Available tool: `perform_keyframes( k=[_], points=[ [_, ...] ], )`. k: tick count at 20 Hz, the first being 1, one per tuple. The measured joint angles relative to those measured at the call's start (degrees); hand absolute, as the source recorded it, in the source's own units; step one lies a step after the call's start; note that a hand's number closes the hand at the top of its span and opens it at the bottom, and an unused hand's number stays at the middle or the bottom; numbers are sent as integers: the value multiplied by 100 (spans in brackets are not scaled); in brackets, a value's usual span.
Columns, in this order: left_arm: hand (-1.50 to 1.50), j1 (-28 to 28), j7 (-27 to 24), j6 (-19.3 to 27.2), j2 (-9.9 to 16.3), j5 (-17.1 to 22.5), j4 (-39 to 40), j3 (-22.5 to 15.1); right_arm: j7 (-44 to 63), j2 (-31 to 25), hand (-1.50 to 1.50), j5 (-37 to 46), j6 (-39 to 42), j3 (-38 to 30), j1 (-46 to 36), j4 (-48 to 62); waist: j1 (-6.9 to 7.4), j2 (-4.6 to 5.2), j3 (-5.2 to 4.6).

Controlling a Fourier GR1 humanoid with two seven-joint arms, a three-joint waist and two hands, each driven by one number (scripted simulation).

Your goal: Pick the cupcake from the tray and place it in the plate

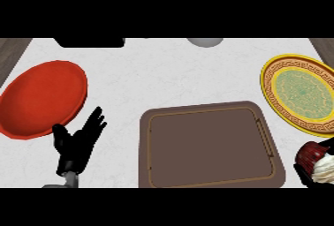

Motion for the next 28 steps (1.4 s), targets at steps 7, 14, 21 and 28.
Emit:
perform_keyframes(
  k=[7, 14, 21, 28],
  points=[
    [0, -106, -141, -81, -62, -36, 160, -11, -745, -142, 150, -297, 25, -848, -1739, 2540, 103, 12, 7],
    [0, -161, -44, -87, -74, -76, 115, -9, -1786, -429, 150, -198, 205, -1202, -3535, 5365, 170, 37, 1],
    [0, -243, -149, -186, -86, -59, 168, 4, -2242, -849, -150, 150, 365, -1280, -4833, 7675, 291, 89, 1],
    [0, -352, -73, -161, -164, -116, 184, -80, -2087, -989, -150, 952, 708, -659, -5397, 8924, 428, 150, 16]
  ],
)
